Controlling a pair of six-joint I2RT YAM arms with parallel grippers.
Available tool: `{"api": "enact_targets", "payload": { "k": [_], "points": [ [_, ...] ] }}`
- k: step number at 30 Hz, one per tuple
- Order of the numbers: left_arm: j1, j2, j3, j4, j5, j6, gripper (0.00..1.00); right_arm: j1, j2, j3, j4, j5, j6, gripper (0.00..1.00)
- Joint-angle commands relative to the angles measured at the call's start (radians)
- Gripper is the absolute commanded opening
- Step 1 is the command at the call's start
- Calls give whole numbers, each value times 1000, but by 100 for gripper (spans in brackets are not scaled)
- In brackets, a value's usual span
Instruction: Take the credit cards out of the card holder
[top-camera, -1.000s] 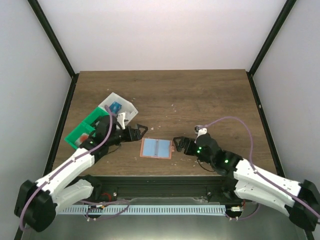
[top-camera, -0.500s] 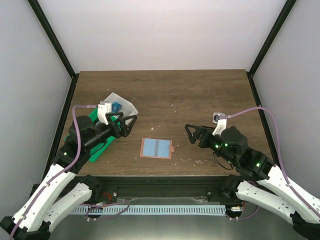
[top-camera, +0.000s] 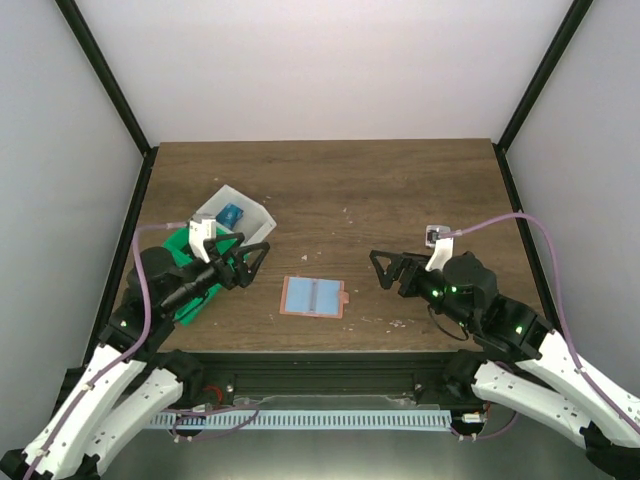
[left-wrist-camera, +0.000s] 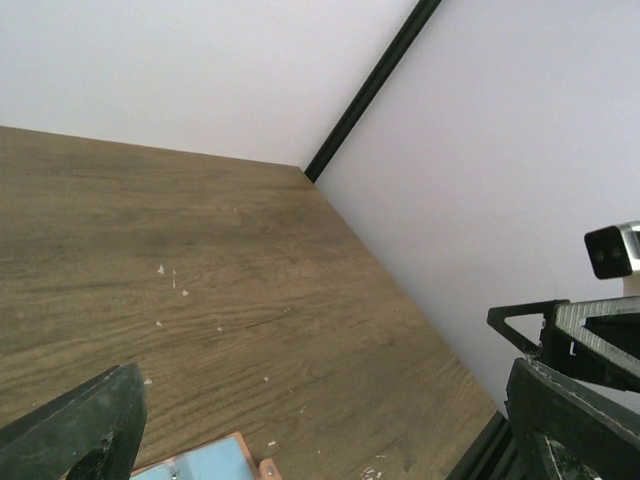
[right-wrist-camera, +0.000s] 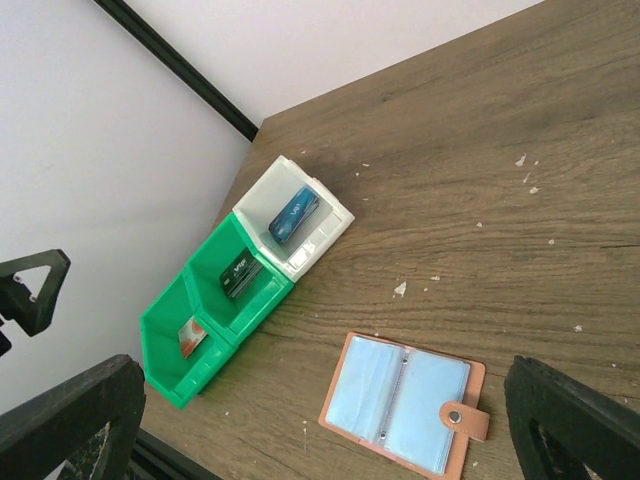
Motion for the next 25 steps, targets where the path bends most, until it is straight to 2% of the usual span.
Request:
{"api": "enact_targets", "payload": {
  "k": [1,25],
  "points": [
    [3,-12,-37,32,28,-28,100,-3,-3,17,-4,-6,-13,100],
    [3,-50,-68,29,7,-56,100,-2,-17,-17,26,-28,8,100]
  ]
}}
